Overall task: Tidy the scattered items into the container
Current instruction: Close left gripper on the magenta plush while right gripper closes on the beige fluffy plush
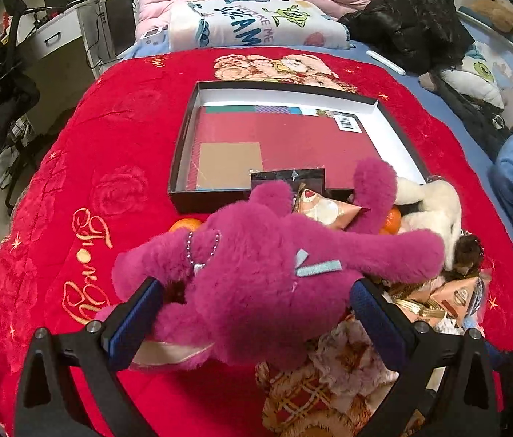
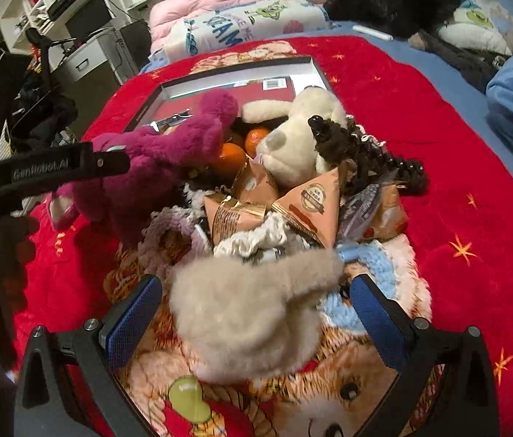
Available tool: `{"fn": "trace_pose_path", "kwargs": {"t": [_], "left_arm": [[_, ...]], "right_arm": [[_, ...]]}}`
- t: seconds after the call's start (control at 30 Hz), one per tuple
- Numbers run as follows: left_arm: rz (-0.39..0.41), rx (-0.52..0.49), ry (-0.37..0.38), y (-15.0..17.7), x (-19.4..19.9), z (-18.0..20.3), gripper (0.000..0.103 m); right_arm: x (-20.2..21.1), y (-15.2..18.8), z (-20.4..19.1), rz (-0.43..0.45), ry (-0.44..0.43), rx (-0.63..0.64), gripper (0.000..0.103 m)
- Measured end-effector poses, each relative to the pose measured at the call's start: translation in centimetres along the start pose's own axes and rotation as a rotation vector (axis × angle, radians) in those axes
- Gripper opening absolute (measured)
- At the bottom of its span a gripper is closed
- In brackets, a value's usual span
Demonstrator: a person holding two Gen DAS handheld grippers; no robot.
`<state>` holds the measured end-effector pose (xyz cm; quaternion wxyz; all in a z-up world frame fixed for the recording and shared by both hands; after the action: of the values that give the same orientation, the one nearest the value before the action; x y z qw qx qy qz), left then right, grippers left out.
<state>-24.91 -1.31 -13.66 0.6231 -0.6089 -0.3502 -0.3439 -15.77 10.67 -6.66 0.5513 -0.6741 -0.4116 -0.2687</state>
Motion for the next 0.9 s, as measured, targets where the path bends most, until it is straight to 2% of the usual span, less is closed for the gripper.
{"fn": "trace_pose_path", "kwargs": {"t": [0.17, 0.33, 0.5, 0.9], "left_arm": [[-0.047, -0.042, -0.014, 0.9, -1.8, 0.4, 0.103], [-0.071, -0.085, -0.084, 1.4, -3.6, 0.7, 0.103], [-0.066, -0.054, -0.07, 1.4, -3.7, 0.4, 0.103], [-0.035, -0.039, -0.062, 1.4, -3.3, 0.3, 0.103]], "right_arm": [[-1.6, -0.3, 0.2, -0.033, -0.014, -0.042, 0.103], [-2.6, 0.2, 0.4, -0.058, -0.003, -0.056, 0.103], [-3.2, 0.6, 0.0, -0.056, 0.017, -0.025, 0.103], [-3.6, 1.0, 0.8, -0.044, 0.006, -0.079, 0.091]]}}
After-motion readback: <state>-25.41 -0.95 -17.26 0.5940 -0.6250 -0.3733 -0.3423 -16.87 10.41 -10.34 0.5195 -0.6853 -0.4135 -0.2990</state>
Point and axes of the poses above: each gripper's, at about its wrist camera, not at the fingertips, and x roughly against the way its jaws point, z to its right, y to its underside, the point moved 7 cm from there along -x, roughly the way its jaws point, and after that the axes turned 5 degrees about -x, right-handed, at the moved point
